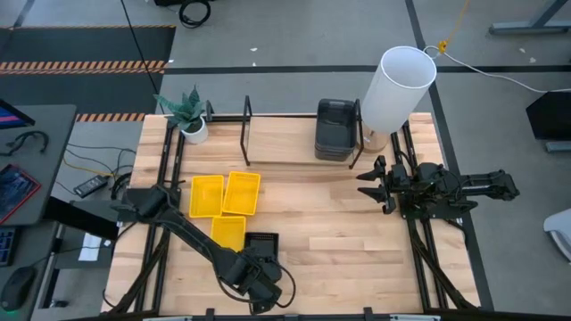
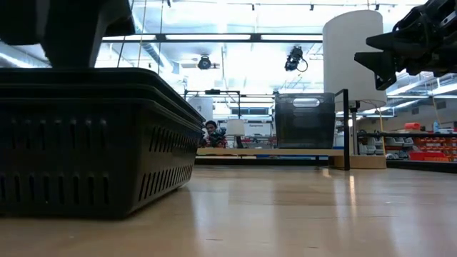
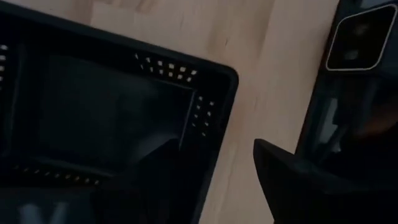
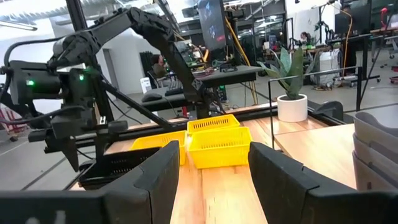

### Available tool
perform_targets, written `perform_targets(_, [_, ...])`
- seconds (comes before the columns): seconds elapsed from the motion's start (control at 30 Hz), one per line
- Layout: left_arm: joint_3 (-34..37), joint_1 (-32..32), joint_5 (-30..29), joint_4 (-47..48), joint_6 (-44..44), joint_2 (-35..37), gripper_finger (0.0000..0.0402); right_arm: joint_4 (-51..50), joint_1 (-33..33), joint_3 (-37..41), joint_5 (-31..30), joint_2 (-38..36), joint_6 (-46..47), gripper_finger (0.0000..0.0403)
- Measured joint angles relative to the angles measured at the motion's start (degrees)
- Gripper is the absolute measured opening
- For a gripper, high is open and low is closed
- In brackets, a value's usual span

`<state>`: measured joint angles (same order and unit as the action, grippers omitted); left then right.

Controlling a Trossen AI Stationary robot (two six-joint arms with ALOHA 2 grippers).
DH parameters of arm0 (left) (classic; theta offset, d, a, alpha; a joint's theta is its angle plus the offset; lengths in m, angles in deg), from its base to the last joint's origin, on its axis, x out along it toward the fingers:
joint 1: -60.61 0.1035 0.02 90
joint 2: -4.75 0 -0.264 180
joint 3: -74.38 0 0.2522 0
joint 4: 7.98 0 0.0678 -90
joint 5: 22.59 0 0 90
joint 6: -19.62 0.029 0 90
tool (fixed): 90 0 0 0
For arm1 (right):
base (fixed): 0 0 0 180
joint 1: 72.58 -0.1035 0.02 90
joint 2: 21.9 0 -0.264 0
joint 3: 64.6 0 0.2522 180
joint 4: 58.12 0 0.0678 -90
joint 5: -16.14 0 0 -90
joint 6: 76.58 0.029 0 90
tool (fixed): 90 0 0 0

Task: Stack baskets on shelf by color
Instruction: Put the stacked black baskets on the shelf

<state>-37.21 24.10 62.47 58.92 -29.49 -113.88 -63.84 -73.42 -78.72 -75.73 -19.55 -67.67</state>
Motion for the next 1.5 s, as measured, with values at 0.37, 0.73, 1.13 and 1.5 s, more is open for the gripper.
perform_targets(0.37, [-0.07, -0.76, -1.86, 0.32, 2.43, -3.72, 0.0167, 0.03, 0.0, 0.0, 0.0, 0.02, 0.0, 0.0197])
perform_targets(0.73, [-0.02, -0.7, -2.11, 0.76, 4.2, -4.26, 0.0058, 0.03, 0.0, 0.0, 0.0, 0.02, 0.0, 0.0197])
perform_targets(1.13, [-1.34, 0.21, -3.26, 2.05, 9.75, -3.65, 0.0022, 0.03, 0.02, 0.0, 0.0, 0.02, 0.0, 0.0197])
perform_targets(1.5, [-6.93, 7.68, -8.86, 11.9, 22.39, -1.86, 0.0022, 0.01, 0.0, 0.0, 0.01, 0.0, -0.01, 0.0197])
